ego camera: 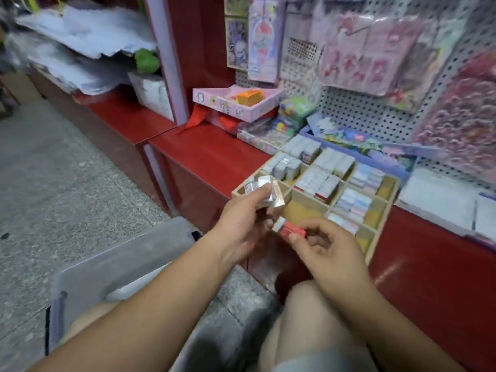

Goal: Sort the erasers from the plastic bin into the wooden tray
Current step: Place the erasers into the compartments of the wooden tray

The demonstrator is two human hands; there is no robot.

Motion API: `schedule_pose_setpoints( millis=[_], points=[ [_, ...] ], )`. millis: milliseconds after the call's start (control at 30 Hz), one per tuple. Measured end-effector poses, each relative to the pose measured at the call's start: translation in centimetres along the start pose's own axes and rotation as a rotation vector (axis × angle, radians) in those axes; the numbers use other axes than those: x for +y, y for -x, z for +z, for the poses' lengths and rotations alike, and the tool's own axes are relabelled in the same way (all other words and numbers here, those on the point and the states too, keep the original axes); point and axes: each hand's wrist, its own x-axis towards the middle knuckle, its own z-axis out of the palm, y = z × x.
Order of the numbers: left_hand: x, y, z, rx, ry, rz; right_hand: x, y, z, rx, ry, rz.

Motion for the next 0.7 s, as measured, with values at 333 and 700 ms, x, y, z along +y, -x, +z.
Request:
schedule_pose_setpoints(
  millis=[333,700],
  points=[
    [-0.6,-3.4,4.3,0.024,-0.09,-0.039,1.7,-5.0,-8.6,0.181,0.083,0.152],
    [0.2,-6.3,3.9,-0.128,0.106,0.032,1.5,-10.9,-7.6,0.063,0.678,-0.096]
  ],
)
